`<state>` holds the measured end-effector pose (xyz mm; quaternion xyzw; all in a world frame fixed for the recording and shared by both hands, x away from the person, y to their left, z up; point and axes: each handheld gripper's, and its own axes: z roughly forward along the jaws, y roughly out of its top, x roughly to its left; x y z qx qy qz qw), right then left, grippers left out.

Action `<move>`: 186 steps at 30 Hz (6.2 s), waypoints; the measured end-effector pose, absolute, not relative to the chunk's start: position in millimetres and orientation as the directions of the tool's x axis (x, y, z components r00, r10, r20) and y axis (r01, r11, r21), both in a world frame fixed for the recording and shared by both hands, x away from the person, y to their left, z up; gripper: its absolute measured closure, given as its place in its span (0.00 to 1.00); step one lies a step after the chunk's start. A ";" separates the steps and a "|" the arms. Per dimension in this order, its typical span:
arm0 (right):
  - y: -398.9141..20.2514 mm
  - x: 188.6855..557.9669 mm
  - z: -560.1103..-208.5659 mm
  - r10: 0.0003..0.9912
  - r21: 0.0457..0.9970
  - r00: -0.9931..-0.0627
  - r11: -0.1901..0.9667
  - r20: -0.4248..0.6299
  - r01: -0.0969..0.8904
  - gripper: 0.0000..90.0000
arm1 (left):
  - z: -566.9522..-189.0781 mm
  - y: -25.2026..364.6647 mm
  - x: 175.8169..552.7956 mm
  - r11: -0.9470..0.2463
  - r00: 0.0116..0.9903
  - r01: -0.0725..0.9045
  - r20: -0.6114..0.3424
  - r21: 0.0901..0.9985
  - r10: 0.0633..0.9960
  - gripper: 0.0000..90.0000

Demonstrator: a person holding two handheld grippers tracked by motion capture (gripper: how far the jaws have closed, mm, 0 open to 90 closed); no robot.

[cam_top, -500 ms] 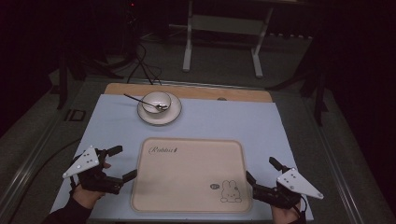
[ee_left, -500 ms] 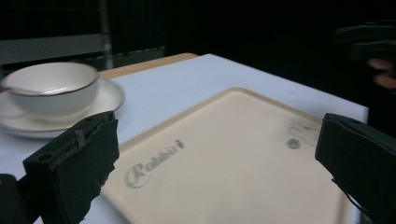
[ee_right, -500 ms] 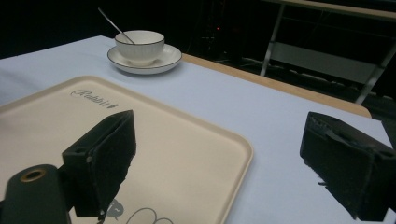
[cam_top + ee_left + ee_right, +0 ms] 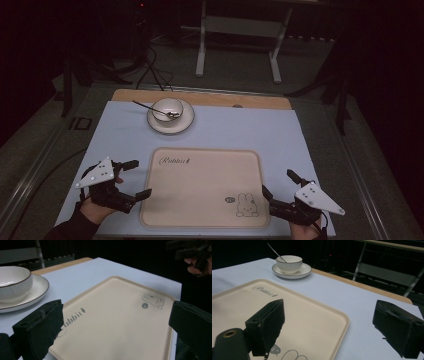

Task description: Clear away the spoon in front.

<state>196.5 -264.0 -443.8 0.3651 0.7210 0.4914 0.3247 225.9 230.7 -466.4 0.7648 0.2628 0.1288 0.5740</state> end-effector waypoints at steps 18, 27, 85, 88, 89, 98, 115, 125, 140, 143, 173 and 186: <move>-263.4 196.3 -444.4 0.846 0.947 -0.524 0.246 -0.105 0.208 0.12 | -437.4 223.3 218.7 -0.237 0.864 0.210 -0.067 0.949 0.499 0.00; -263.0 197.6 -445.2 0.844 0.946 -0.526 0.249 -0.108 0.206 0.12 | -429.9 232.6 227.8 -0.235 0.851 0.218 -0.066 0.947 0.522 0.00; -258.4 199.0 -447.1 0.834 0.943 -0.538 0.266 -0.120 0.202 0.12 | -456.2 269.4 367.9 -0.059 0.555 0.392 -0.184 0.918 0.811 0.09; -258.6 198.9 -447.0 0.834 0.944 -0.539 0.262 -0.117 0.201 0.12 | -461.9 270.9 376.1 -0.040 0.535 0.406 -0.202 0.913 0.821 0.10; -258.5 198.9 -447.1 0.834 0.944 -0.540 0.262 -0.117 0.201 0.12 | -464.0 271.6 379.4 -0.030 0.528 0.413 -0.212 0.910 0.823 0.10; -258.3 199.1 -447.6 0.834 0.942 -0.538 0.265 -0.118 0.204 0.12 | -472.8 275.2 399.5 0.003 0.472 0.431 -0.228 0.902 0.852 0.12; -258.1 200.8 -449.0 0.834 0.940 -0.540 0.263 -0.109 0.216 0.12 | -489.6 284.3 436.3 0.139 0.374 0.459 -0.333 0.877 0.866 0.22; -258.4 201.7 -449.8 0.834 0.938 -0.541 0.264 -0.105 0.225 0.12 | -501.7 292.5 451.2 0.259 0.301 0.478 -0.433 0.839 0.850 0.39; -258.7 203.0 -451.0 0.834 0.937 -0.543 0.262 -0.099 0.232 0.12 | -503.6 284.2 469.8 0.322 0.229 0.514 -0.489 0.795 0.842 0.60; -258.8 203.0 -451.0 0.833 0.937 -0.544 0.261 -0.097 0.233 0.12 | -502.7 282.9 470.8 0.351 0.223 0.498 -0.508 0.793 0.832 0.66; -258.0 202.7 -450.9 0.831 0.936 -0.546 0.267 -0.103 0.231 0.12 | -475.5 266.8 465.6 0.362 0.251 0.434 -0.497 0.825 0.831 1.00; -257.7 202.6 -450.8 0.828 0.936 -0.551 0.268 -0.103 0.228 0.12 | -447.1 270.7 457.8 0.333 0.270 0.430 -0.471 0.839 0.840 1.00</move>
